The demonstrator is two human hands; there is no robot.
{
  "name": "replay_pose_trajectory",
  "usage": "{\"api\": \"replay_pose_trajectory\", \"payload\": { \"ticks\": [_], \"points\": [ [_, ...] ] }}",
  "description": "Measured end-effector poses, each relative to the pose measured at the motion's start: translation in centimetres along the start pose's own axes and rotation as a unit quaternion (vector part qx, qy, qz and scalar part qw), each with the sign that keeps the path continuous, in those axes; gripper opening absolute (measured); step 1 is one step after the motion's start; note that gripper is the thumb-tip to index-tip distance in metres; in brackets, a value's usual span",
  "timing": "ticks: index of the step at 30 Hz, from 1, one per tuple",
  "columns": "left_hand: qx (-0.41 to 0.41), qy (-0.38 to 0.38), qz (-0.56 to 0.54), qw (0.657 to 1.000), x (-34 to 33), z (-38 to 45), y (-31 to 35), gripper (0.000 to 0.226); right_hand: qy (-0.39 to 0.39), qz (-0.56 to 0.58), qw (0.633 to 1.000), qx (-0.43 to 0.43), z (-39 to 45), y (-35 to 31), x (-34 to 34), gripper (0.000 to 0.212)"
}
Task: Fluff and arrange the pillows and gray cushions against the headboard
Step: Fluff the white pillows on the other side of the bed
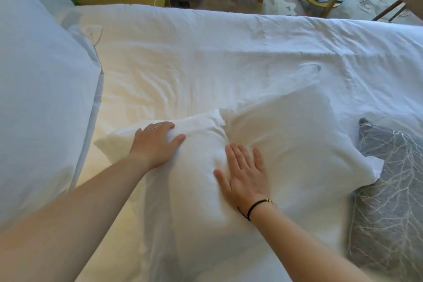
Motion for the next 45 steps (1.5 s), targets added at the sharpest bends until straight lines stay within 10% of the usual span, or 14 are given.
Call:
{"api": "replay_pose_trajectory", "payload": {
  "ticks": [7,18,24,34,45],
  "points": [
    [0.096,-0.105,0.039,0.989,-0.2,1.4,-0.9,0.106,0.012,0.002,1.000,0.001,-0.6,-0.3,0.0,0.075],
    [-0.019,0.063,-0.020,0.998,2.7,-12.0,1.5,0.067,0.191,0.101,0.968,0.129,4.5,-1.2,10.0,0.040],
    [0.030,-0.004,-0.089,0.996,3.9,-14.5,0.0,0.071,-0.202,-0.025,0.969,0.139,9.6,-1.1,11.5,0.092],
    [0.091,-0.026,0.047,0.994,2.6,-17.5,-3.5,0.092,-0.353,-0.050,0.921,0.156,6.8,1.2,13.1,0.076],
    [0.014,0.040,-0.109,0.993,6.8,-19.6,-1.8,0.062,-0.129,-0.094,0.967,0.200,5.3,-0.4,16.2,0.045]
  ]
}}
Point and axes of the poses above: each hand's wrist, its own z-axis towards the middle knuckle, its own x-axis out of the back of the hand, y = z × x, the point moved 3 cm from there along z, towards the middle knuckle, and after that the axes turned 3 degrees about y, right-handed, at the moved point
